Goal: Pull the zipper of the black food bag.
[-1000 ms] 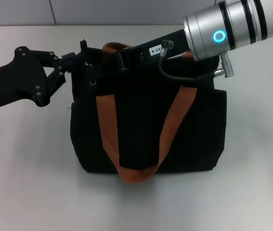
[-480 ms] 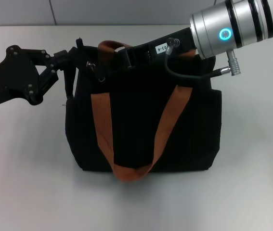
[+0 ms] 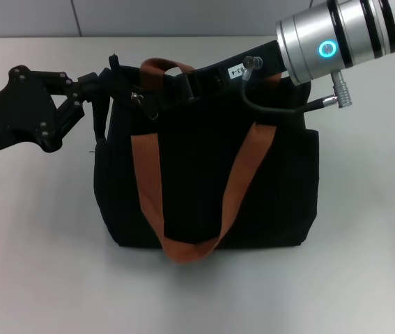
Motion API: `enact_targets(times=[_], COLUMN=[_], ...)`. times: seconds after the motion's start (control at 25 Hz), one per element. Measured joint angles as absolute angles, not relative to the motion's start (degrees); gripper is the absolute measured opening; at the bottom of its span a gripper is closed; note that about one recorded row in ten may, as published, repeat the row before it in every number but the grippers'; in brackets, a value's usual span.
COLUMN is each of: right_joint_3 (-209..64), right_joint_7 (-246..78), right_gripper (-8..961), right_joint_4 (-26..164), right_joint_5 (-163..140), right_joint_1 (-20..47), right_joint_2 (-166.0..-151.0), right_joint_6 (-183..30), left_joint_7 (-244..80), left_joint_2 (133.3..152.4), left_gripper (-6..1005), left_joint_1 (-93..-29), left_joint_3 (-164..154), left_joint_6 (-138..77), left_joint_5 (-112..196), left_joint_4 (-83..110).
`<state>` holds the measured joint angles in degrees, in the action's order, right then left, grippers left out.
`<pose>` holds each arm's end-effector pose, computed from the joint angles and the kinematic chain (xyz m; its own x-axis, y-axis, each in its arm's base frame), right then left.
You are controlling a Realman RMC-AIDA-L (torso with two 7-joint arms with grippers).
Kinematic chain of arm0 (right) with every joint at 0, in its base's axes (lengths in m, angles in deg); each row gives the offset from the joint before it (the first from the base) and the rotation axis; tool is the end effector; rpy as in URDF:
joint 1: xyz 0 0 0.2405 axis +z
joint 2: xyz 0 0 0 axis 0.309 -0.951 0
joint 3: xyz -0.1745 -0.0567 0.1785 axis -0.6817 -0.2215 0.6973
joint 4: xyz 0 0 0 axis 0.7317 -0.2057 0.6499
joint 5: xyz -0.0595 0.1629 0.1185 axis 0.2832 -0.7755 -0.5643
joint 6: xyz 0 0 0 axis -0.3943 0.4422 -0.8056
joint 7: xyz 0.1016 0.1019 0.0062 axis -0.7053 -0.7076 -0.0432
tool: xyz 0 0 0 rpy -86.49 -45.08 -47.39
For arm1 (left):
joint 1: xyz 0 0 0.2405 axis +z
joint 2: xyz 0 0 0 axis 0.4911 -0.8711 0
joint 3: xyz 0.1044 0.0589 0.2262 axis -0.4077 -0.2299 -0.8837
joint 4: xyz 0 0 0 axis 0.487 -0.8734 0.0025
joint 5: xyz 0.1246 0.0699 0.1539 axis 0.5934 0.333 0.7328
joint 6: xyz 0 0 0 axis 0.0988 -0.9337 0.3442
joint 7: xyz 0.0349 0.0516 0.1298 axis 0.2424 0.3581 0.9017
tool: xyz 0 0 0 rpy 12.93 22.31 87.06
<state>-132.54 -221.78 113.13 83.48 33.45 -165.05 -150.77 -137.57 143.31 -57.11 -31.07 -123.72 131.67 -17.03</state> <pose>0.0797 0.3869 -0.0396 0.6426 -0.7348 -0.2172 -0.7073 -0.6778 0.2007 -0.2644 0.3150 0.0505 0.7226 -0.0788 0.6868 0.2527 -0.8946 -0.3685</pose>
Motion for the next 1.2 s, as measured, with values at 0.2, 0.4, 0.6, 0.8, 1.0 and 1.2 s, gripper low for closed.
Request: enact_targets(times=[0.2, 0.4, 0.6, 0.8, 1.0, 1.2], right_joint_3=[-132.6, -132.6, -132.5, -132.6, -132.6, -132.4], right_joint_7=[-222.8, -224.1, -226.5, -228.7, -230.6, -231.5], right_gripper=[-3, -3, -3, -3, -2, -3], right_joint_4=[114.5, 116.1, 119.5, 122.4, 125.5, 126.9], right_joint_5=[85.2, 86.7, 88.9, 90.4, 92.0, 93.3], right_joint_1=[33.3, 32.7, 31.1, 29.4, 27.2, 26.0], right_joint_2=[-165.05, -165.06, -165.06, -165.06, -165.10, -165.08], right_joint_6=[-150.7, -150.9, -151.2, -151.9, -152.3, -152.7], left_joint_7=[-137.6, -137.5, -137.5, -137.4, -137.5, -137.7], left_joint_2=[143.30, 143.30, 143.31, 143.31, 143.31, 143.31], left_gripper=[106, 108, 110, 112, 114, 116], left_joint_1=[-57.2, -57.2, -57.3, -57.3, -57.4, -57.2], left_joint_3=[-31.1, -31.1, -30.8, -30.5, -30.5, -30.3], left_joint_6=[-123.7, -123.8, -123.8, -123.7, -123.7, -123.7], left_joint_5=[131.6, 131.6, 131.6, 131.6, 131.6, 131.6], left_joint_4=[-17.0, -17.0, -17.0, -17.0, -17.2, -17.5])
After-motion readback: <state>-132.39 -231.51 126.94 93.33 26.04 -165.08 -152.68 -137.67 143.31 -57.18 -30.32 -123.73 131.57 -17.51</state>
